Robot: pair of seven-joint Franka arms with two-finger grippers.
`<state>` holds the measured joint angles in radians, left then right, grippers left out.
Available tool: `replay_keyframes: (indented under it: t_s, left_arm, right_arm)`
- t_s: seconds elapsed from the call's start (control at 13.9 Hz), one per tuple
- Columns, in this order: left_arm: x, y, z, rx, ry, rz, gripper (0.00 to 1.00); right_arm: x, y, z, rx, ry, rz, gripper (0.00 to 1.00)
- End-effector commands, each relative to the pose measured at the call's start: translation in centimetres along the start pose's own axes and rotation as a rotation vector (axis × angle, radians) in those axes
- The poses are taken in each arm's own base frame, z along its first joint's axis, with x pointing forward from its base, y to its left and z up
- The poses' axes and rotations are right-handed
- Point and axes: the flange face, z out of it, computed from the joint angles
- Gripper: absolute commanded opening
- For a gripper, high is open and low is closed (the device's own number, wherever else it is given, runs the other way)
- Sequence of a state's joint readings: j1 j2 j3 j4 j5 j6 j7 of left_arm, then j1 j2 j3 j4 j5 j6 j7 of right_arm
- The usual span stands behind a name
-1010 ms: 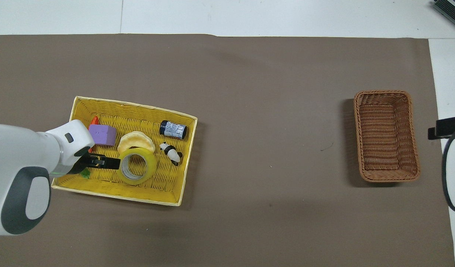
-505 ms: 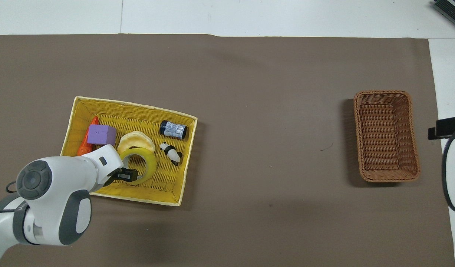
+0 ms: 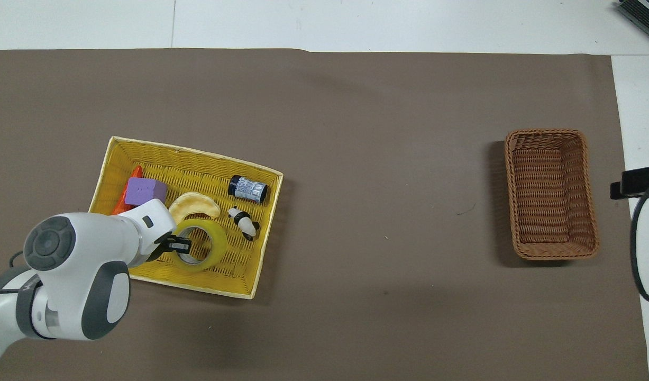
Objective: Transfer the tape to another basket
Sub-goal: 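Grasp the tape roll rim with the left gripper and lift it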
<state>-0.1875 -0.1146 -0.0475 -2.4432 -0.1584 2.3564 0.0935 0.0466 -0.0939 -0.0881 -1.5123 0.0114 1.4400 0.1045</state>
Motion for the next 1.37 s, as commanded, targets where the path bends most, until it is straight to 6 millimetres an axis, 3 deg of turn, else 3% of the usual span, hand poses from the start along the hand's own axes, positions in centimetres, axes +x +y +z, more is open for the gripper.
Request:
replay_keyframes:
  t_s: [0.0,0.22,0.43,0.65,0.72,0.87,1.15,1.23,1.3]
  left_arm:
    - [3.0,-0.9,-7.2,-0.031,-0.038,-0.081,0.00]
    - [4.9,-1.9,-13.5,-0.037,-0.042,-0.229,0.00]
    - [5.8,-1.6,-18.8,0.019,-0.091,-0.304,0.00]
    - [6.3,0.2,-22.8,0.068,-0.147,-0.338,0.00]
    - [6.3,1.4,-22.8,0.078,-0.148,-0.354,0.00]
    - [6.0,7.6,-22.0,0.085,-0.137,-0.311,0.00]
    - [5.2,16.1,-22.2,0.044,-0.071,-0.248,0.00]
    - [4.7,17.8,-22.3,0.006,-0.083,-0.229,0.00]
    - [4.6,19.4,-22.2,-0.073,-0.104,-0.229,0.00]
  right_arm:
    - [-0.1,0.3,0.0,-0.006,-0.003,-0.023,1.00]
    - [-0.1,0.4,-0.1,-0.005,-0.001,-0.021,1.00]
    - [-0.1,0.3,-0.1,-0.005,-0.001,-0.023,1.00]
    - [-0.1,0.4,-0.1,-0.005,-0.001,-0.021,1.00]
    - [-0.1,0.4,0.0,-0.005,-0.003,-0.021,1.00]
    - [-0.4,0.3,0.1,-0.006,-0.016,-0.027,1.00]
    - [-0.9,-1.3,-0.4,0.048,-0.019,-0.066,1.00]
    - [-0.6,-1.9,0.1,0.058,-0.012,-0.071,1.00]
    - [-0.1,-2.8,2.1,0.074,-0.033,-0.077,1.00]
